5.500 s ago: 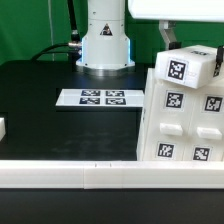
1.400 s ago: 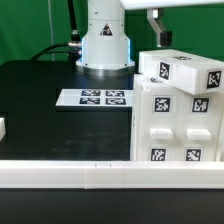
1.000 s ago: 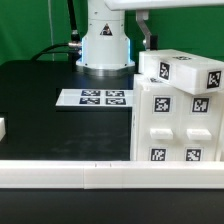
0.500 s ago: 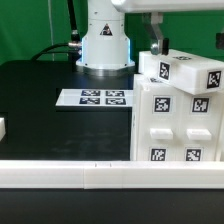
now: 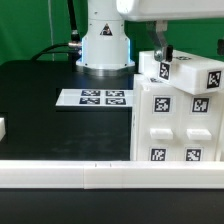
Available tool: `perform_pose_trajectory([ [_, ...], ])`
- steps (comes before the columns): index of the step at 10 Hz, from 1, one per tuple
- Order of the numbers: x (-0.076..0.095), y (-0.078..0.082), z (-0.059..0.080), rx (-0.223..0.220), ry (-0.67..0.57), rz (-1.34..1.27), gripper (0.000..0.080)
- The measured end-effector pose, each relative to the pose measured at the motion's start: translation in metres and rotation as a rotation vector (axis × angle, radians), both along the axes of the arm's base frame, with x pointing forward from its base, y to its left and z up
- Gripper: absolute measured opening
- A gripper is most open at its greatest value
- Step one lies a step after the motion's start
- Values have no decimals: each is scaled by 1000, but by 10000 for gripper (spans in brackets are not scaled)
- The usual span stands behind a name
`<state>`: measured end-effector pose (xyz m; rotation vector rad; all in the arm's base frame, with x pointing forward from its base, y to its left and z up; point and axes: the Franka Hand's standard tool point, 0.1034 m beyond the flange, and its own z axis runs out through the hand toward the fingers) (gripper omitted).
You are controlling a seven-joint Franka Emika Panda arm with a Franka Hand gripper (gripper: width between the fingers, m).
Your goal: Assemble cabinet
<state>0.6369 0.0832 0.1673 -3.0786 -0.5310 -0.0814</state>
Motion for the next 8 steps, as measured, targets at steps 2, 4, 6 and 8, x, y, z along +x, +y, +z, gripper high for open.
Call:
perform_pose_trajectory([
  [2,-1,1,-4,0,7,-36,797],
  [4,-1,-1,-6,-2,7,-39,797],
  [6,-1,-1,-7,-2,7,-43,797],
  [8,-2,-1,-7,-2,8,-52,556],
])
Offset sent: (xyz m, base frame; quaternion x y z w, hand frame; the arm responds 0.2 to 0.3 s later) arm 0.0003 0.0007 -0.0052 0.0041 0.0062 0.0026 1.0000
